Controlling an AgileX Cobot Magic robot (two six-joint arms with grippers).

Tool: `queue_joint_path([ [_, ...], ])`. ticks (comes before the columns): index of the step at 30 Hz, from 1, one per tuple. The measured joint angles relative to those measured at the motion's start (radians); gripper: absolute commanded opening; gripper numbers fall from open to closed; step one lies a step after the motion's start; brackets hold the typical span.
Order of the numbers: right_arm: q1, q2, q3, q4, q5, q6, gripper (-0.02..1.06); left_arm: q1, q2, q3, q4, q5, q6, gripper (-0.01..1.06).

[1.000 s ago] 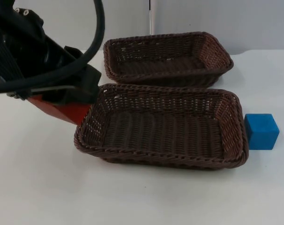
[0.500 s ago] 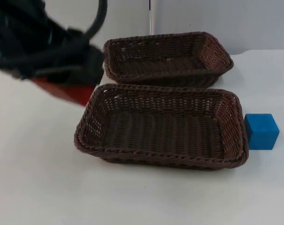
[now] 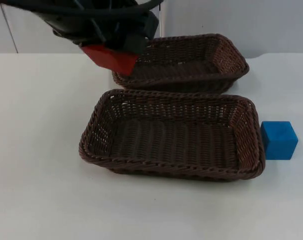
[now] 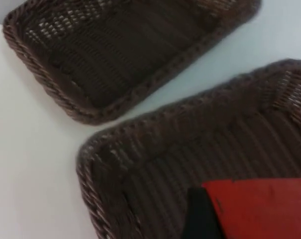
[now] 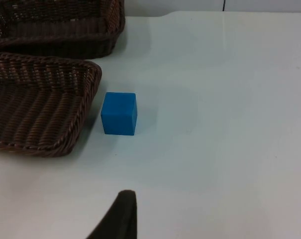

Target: Pick up one cube with the left hand and place it into the upper basket. Pick up one cube with the right hand and place it into the lower basket.

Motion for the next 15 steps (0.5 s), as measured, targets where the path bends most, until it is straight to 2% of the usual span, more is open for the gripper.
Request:
queue_joint_path([
  [4, 0.0, 0.0, 0.0, 0.0, 0.0, 0.0, 1.05, 0.038, 0.079, -0.077, 0.0, -0.006, 0.009, 0.0],
  [8, 0.0, 0.0, 0.0, 0.0, 0.0, 0.0, 1.05, 0.09, 0.206, -0.233, -0.029, -0.011, 0.061, 0.0],
  [9, 0.0, 0.0, 0.0, 0.0, 0.0, 0.0, 1.05, 0.09, 0.206, -0.233, -0.029, -0.011, 0.061, 0.0],
  [13, 0.0, 0.0, 0.0, 0.0, 0.0, 0.0, 1.05, 0.118, 0.326, -0.381, -0.143, 0.009, 0.188, 0.0],
  [15, 0.0, 0.0, 0.0, 0.0, 0.0, 0.0, 1.05, 0.117, 0.359, -0.413, -0.164, 0.008, 0.222, 0.0],
])
